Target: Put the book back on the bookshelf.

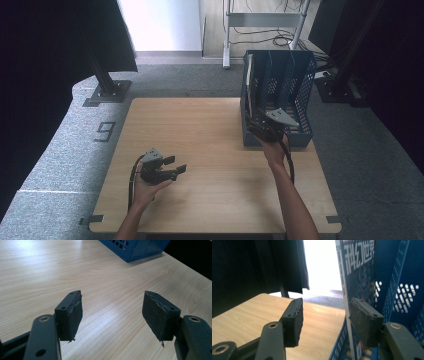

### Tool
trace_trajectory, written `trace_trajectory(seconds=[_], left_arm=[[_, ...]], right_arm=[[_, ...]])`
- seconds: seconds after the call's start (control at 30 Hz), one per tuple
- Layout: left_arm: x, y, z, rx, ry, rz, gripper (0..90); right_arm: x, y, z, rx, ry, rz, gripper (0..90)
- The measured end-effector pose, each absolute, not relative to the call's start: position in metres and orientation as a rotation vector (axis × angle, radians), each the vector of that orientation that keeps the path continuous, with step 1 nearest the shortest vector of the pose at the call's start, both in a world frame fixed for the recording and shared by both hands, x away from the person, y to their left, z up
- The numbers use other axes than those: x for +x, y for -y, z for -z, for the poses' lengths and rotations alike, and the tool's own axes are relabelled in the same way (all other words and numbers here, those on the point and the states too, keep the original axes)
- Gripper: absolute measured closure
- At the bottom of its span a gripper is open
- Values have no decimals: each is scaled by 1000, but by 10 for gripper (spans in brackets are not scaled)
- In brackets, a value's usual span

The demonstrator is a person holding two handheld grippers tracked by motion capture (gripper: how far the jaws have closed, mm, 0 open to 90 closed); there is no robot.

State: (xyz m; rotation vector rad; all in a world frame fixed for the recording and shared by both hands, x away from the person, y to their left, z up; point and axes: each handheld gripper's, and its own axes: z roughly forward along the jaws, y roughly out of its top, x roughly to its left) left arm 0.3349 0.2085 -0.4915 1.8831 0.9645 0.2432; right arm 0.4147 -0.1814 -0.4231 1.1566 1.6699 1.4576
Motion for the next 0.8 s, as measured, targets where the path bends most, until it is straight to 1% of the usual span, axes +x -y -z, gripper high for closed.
trace_trajectory(seconds=[0.33, 0.57, 0.8], left_arm=[[335, -209, 492, 1887, -970, -247, 326], [335, -210, 493, 1886, -975, -246, 325], [334, -209, 494, 1889, -976, -244, 325]], right_arm=[[383, 189, 438, 1163, -1722, -1495, 444], [363, 193, 454, 1161, -1763, -1515, 443], [345, 200, 478, 1194, -1824, -1501, 443]])
